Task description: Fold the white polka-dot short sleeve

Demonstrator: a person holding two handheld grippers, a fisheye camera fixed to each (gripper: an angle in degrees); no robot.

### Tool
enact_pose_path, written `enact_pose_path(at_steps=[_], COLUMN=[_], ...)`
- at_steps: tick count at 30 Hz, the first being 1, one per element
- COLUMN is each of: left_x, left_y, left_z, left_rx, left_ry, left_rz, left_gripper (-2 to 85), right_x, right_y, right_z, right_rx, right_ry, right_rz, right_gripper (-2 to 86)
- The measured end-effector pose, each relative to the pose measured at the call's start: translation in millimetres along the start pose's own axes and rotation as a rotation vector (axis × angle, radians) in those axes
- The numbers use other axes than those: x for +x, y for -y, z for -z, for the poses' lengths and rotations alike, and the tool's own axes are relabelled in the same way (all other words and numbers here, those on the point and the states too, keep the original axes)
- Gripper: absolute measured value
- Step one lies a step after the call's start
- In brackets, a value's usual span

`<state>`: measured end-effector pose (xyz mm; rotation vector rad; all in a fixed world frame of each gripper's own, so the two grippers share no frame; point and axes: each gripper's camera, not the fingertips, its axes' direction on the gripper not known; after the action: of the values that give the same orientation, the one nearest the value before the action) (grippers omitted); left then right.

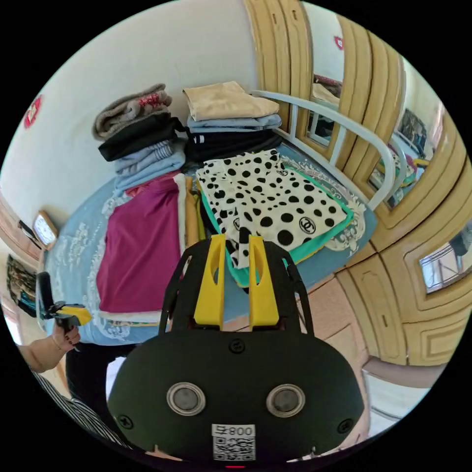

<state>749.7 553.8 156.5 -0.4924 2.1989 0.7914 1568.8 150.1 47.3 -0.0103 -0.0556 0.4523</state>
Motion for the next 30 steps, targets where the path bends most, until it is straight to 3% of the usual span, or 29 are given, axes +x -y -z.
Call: enact_pose_path(at_steps=[4, 16, 30], left_x=[11.5, 55.0, 172.7], left_y=[-6.5, -39.3, -101.5], left_z=[-1.9, 19.9, 70.0], left_rx=[-0.040, -0.066, -0.005], left_ry=[-0.021, -0.034, -0.038], left_rz=[-0.006, 0.038, 0.057], left_gripper=[2.2, 1.1, 0.4], right_x=[-31.5, -97.7, -201.6], right_y=[19.6, 8.8, -6.6], right_z=[-14.6, 15.6, 188.8], right_rx=[-0.095, -0.129, 0.152], right_ry=[-0.101, -0.073, 0.079], right_rz=[0.013, -0.008, 0.018], right_gripper=[7.4, 3.8, 1.1])
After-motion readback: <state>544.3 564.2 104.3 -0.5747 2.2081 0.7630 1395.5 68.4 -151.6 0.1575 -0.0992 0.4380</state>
